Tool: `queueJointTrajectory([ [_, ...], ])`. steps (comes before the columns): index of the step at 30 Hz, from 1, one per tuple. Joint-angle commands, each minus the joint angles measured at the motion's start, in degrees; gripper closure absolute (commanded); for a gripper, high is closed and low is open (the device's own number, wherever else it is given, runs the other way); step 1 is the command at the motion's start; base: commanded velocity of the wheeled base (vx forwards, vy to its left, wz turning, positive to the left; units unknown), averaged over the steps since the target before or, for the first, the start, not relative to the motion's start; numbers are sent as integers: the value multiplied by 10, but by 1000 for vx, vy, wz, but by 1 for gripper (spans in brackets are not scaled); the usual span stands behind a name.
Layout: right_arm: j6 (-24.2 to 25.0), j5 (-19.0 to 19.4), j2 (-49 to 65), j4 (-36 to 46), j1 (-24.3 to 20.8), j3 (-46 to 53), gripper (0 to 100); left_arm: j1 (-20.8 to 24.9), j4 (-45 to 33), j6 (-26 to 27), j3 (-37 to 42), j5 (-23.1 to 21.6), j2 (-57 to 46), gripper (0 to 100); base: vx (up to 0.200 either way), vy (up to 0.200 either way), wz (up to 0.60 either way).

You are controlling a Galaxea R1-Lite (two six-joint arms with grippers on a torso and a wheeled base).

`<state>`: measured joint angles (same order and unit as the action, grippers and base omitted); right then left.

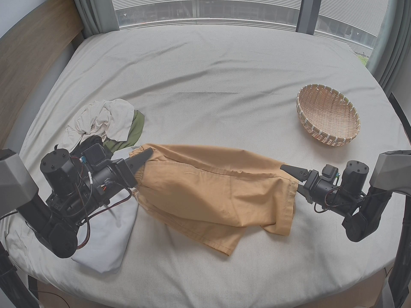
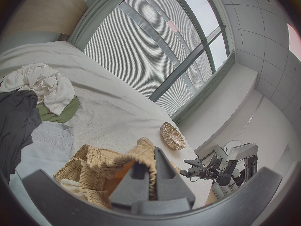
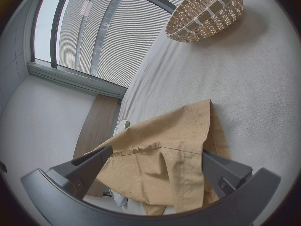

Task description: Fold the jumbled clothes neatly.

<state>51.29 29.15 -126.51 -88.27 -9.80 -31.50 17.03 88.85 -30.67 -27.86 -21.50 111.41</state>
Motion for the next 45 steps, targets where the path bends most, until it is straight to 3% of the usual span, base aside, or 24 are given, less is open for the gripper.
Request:
queueJointTrajectory([
  [1, 0, 6, 2, -1, 0, -1, 0, 1, 0, 0, 0, 0, 1, 100, 0, 0, 0],
  [5, 0, 24, -4, -1, -5, -6, 0, 1, 0, 0, -3, 0, 1, 100, 0, 0, 0],
  [20, 1, 22, -29, 0, -21, -53, 0, 5, 0, -1, -4, 0, 0, 100, 0, 0, 0],
  [21, 0, 22, -29, 0, -21, -51, 100, 5, 0, 0, -4, 1, 1, 100, 0, 0, 0],
  [29, -5, 24, -15, -1, -15, -26, 100, 5, 1, -4, -5, -2, 0, 100, 0, 0, 0],
  [38, -36, 28, 164, 1, -22, 74, 100, 66, -1, -55, -25, -15, -78, 100, 0, 0, 0],
  [45, -45, 31, 326, 15, -41, 151, 100, 92, -3, -55, -3, -27, -148, 100, 0, 0, 0],
])
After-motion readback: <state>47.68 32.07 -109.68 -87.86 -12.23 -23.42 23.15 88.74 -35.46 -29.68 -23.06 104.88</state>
